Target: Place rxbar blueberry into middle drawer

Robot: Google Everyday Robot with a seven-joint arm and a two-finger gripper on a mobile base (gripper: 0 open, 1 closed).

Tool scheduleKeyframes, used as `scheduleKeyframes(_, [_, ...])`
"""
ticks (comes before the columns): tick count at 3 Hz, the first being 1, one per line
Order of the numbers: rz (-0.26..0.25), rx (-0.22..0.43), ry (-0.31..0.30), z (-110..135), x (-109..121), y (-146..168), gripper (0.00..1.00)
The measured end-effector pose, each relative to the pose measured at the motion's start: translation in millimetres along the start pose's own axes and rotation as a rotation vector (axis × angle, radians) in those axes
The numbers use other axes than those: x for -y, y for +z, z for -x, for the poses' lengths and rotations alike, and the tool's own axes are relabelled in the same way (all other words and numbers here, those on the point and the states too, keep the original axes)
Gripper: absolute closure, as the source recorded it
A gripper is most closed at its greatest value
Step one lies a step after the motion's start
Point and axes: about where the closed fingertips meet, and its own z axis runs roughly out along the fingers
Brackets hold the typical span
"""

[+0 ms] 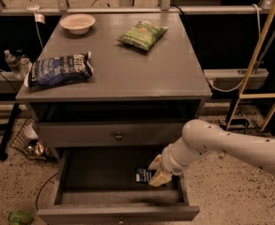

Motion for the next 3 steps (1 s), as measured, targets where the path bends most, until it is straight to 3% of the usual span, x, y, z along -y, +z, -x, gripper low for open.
scheduleKeyframes(2, [-0.027,0.119,-0.038,11,16,58,1.00])
scheduleKeyframes(3, [-0.013,0.167,-0.063,27,21,84,1.00])
